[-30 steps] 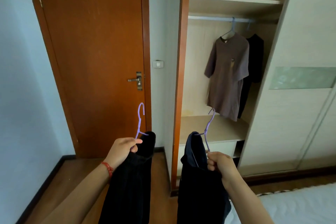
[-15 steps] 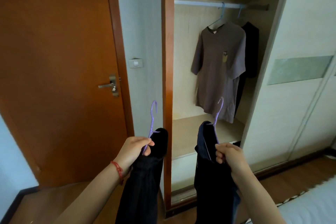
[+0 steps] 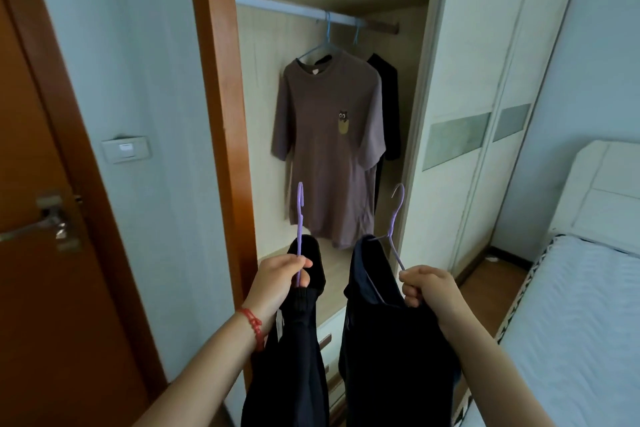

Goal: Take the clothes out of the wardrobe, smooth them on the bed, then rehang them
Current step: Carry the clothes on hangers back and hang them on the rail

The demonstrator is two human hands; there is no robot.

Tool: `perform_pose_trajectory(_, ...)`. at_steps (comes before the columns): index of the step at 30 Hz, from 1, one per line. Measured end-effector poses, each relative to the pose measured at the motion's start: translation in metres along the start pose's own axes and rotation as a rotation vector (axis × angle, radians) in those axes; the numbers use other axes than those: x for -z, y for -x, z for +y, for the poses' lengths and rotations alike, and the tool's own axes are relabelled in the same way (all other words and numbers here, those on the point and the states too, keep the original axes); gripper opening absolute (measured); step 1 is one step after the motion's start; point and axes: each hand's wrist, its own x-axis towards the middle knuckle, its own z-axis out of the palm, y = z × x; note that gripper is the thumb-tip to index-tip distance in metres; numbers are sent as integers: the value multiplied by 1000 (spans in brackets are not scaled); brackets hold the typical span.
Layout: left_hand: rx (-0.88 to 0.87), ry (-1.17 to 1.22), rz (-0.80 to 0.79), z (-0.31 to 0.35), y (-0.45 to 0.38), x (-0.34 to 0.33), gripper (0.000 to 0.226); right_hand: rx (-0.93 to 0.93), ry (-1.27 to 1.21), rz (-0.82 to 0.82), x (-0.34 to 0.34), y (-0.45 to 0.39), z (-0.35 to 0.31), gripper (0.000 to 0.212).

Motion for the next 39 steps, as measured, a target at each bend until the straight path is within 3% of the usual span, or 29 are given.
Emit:
perform_pose_trajectory(9,-25,222,17,36,-125,-11,27,68,43,-33,-36,-95,-48,27)
perform_pose_trajectory(19,-159,211,139,99,-242,-5,28,226,82,-133,-99,-194,-128,28)
perform_pose_trajectory(32,-147,345,257,137,-326,-20,19,349,57,-127,-146,-268,-196,24)
perform_pose_trajectory(35,-112,370,282,143,-349,-15,33,363,67,-174,-151,-287,-211,25)
perform_pose_trajectory(39,-83,376,366,153,-375,-10,12,363,65,-254,-155,-323,-231,25)
